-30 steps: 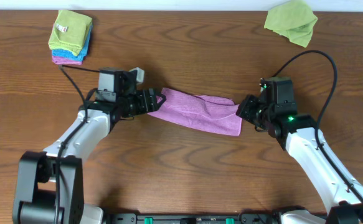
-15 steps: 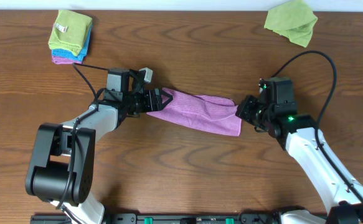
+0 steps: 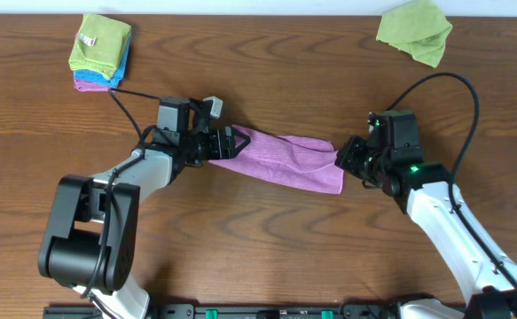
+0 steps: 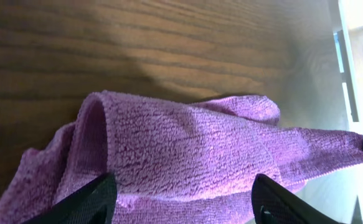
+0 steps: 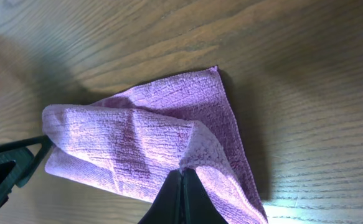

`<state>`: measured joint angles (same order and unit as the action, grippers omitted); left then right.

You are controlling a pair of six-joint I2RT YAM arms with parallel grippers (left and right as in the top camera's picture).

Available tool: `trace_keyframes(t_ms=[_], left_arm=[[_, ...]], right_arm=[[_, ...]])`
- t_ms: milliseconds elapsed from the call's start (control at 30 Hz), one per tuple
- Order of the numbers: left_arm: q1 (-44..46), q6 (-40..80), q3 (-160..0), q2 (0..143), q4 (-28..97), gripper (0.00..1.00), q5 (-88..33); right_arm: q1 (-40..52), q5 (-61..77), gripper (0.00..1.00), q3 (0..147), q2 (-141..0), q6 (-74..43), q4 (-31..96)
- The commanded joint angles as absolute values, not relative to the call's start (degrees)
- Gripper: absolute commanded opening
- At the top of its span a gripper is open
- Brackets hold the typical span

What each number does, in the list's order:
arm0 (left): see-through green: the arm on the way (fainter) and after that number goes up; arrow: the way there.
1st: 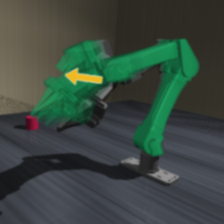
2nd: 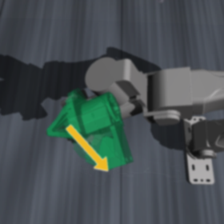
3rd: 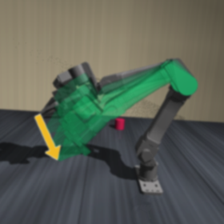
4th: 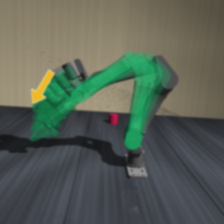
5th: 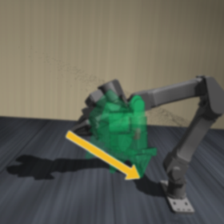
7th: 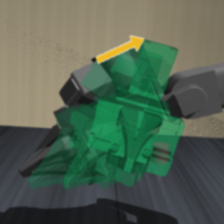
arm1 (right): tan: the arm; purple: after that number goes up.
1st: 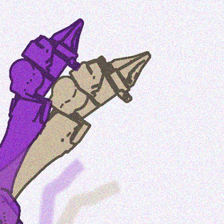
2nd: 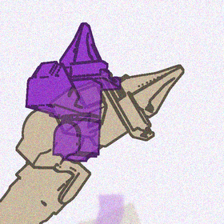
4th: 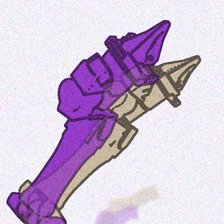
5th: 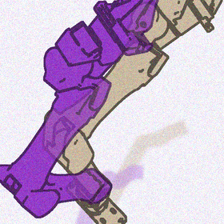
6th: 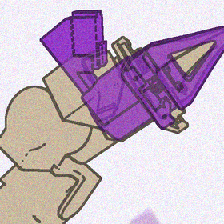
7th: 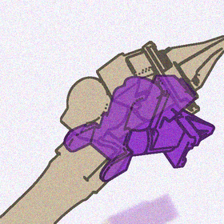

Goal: Fold the cloth

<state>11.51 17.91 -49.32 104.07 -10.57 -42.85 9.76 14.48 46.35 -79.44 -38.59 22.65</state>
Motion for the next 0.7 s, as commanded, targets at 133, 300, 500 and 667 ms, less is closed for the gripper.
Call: trace_keyframes(t_ms=[133, 300, 500, 667], left_arm=[[11.66, 16.69, -50.0, 104.79, -11.14, 0.7, -37.78], [11.73, 16.73, -50.0, 104.81, -11.75, 0.7, -37.08], [12.91, 16.71, -50.0, 105.95, -12.62, 0.69, -37.01], [13.28, 17.17, -50.0, 106.52, -12.47, 0.69, -37.17]], right_arm=[[9.45, 15.11, 0.02, 47.13, -79.5, -38.72, 22.74], [9.45, 15.29, 0.02, 47.13, -79.5, -38.72, 22.74], [9.45, 15.35, 0.02, 47.13, -79.5, -38.72, 22.74], [9.45, 15.51, 0.02, 47.13, -79.5, -38.74, 22.74]])
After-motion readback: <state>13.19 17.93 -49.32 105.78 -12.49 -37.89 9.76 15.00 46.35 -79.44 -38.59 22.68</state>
